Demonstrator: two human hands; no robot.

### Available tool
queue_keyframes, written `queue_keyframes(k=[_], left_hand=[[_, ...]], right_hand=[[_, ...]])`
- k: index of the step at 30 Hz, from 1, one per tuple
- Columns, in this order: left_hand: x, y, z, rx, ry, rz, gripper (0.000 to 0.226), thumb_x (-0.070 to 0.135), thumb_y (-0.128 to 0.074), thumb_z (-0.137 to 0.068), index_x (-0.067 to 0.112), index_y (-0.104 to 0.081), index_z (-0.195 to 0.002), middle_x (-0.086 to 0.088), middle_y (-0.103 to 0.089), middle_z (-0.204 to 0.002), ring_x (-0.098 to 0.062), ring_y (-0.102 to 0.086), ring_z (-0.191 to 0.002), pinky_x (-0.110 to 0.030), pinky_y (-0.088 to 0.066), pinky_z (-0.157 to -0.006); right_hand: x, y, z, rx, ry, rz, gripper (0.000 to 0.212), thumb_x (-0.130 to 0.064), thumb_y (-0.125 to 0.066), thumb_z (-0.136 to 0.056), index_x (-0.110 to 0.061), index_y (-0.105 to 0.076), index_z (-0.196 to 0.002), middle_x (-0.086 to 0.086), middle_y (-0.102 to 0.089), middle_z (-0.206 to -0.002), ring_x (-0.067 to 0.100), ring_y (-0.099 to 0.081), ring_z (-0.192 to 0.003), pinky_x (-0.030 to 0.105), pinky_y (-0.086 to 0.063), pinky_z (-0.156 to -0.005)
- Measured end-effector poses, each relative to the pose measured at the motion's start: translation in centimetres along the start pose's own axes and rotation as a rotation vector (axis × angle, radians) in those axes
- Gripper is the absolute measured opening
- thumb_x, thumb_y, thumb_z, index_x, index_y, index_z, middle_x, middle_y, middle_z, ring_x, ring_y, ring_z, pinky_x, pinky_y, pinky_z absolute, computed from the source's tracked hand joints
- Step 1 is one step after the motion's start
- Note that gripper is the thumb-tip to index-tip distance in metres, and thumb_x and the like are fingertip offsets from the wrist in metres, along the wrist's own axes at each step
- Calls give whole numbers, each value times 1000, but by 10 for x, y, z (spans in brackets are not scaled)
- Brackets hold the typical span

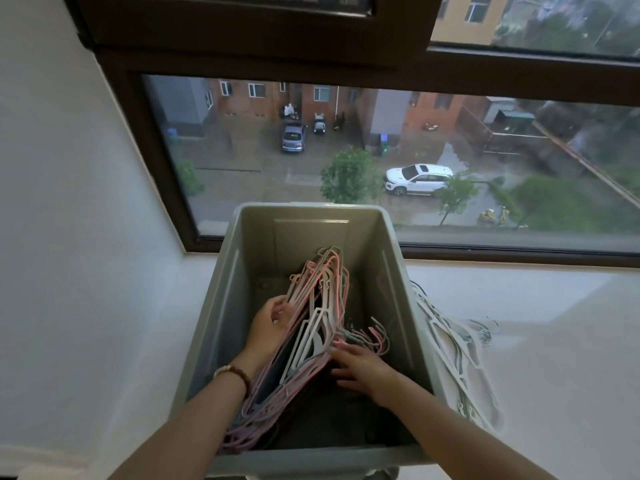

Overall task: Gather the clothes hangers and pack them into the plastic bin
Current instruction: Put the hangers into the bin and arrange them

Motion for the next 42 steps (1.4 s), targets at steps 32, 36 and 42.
queue_keyframes(k=[32, 36, 42], left_hand=[[-41, -386, 8, -145, 518, -71, 63, 41, -38, -97, 8, -16, -146, -11, -27, -152, -29, -32, -137, -35, -30, -108], [-88, -404, 25, -150, 695, -80, 69, 46, -37, -96, 8, -10, -148, -12, -22, -154, -31, -29, -139, -39, -28, -112], [-101, -419, 34, -124, 704, -166, 71, 47, -43, -93, 9, -16, -146, -13, -22, -151, -32, -32, -136, -40, -30, -112]], right_hand=[[108, 405, -67, 259, -57, -35, 55, -26, -58, -92, -7, -38, -140, 11, -47, -137, 26, -44, -127, 39, -35, -106], [133, 386, -79, 281, -87, -28, 50, -24, -48, -96, -8, -36, -141, 11, -43, -143, 28, -43, -130, 40, -35, -108], [147, 325, -81, 151, -70, -77, 29, -18, -46, -97, -13, -44, -126, -2, -55, -111, 8, -54, -94, 15, -43, -73]])
Point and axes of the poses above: each hand's wrist, its own z-axis away from the middle knuckle, its own y-axis out of the back of the hand, x = y × z, the point moved 9 cm from there along -z, towards the middle knuckle
